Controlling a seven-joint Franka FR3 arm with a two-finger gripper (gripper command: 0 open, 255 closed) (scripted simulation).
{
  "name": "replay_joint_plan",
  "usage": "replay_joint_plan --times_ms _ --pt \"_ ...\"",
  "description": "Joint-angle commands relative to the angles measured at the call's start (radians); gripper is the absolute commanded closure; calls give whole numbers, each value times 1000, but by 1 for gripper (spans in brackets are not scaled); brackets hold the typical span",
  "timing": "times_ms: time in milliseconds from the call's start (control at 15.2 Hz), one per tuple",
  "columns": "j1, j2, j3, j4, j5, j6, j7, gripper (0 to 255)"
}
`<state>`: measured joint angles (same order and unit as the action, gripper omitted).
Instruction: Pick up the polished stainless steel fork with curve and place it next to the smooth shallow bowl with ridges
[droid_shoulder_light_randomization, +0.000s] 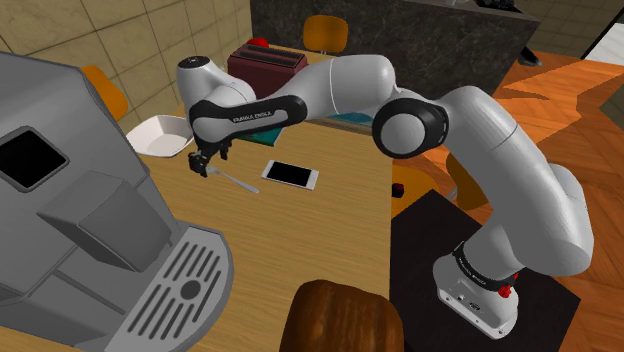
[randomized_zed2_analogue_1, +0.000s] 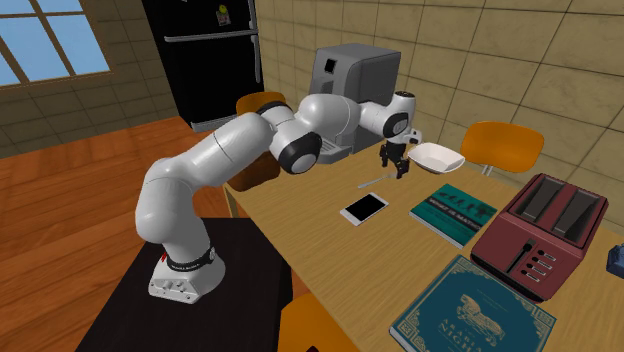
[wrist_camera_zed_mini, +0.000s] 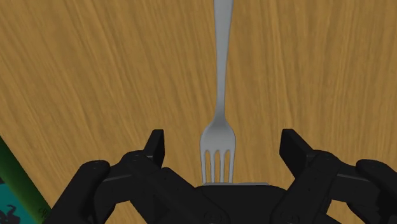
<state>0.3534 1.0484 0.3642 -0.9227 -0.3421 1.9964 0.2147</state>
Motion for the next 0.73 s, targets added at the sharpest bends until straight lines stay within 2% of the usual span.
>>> replay_joint_plan --times_ms 0,132,660 --pt "-5 -34 6 -8 5 -26 -2 0" --pt "-7 -65 11 -4 11 -61 -4 0" --pt "-7 -65 11 -4 11 -61 -4 0"
